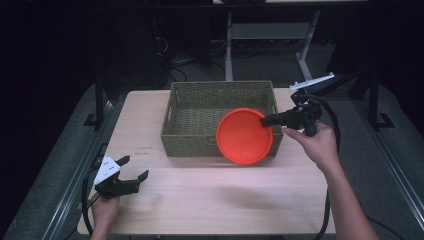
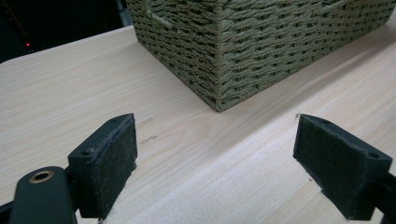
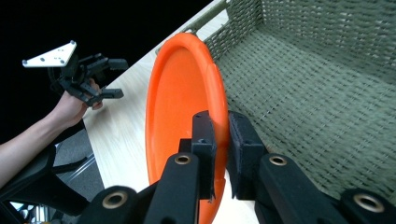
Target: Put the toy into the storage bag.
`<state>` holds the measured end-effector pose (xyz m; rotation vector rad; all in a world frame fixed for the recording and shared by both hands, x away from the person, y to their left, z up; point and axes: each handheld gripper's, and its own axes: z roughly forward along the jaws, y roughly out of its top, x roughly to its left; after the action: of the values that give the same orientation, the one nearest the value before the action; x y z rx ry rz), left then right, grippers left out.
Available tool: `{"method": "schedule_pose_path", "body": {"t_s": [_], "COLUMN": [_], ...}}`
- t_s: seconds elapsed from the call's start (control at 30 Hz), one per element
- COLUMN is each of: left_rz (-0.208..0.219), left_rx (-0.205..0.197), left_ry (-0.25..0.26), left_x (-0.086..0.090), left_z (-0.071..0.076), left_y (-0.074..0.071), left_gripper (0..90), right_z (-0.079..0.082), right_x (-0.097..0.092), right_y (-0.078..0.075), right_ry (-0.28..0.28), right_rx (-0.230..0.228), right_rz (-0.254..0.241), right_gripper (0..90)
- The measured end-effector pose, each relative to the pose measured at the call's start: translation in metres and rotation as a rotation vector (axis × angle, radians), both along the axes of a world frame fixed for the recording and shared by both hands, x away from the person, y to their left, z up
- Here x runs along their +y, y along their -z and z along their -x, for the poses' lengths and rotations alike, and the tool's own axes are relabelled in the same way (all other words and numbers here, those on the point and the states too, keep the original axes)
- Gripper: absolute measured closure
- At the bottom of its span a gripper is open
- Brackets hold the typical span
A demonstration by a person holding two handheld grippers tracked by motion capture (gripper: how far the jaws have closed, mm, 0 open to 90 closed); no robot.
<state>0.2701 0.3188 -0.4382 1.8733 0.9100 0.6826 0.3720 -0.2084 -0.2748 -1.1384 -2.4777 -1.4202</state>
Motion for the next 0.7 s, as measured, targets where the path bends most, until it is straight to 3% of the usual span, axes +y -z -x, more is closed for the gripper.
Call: {"method": "schedule_pose_path", "body": {"t_s": [0.4,0.7], "left_rz": [-0.007,-0.015], "left_rx": [0.0,0.002], "left_ry": [0.004,0.002], "left_x": [-0.002,-0.001], "left_z": [0.001,0.0], "left_y": [0.0,0.0], "left_gripper": [13.0,13.0], "right_z": [-0.02,-0.045], "right_x": [0.006,0.015], "right_y": [-0.019,-0.032], "right_ry": [0.029,0.054], "right_rx": [0.009,0.022], "right_rz": [0.005,0.015], "right_gripper": [81.9,81.8]}}
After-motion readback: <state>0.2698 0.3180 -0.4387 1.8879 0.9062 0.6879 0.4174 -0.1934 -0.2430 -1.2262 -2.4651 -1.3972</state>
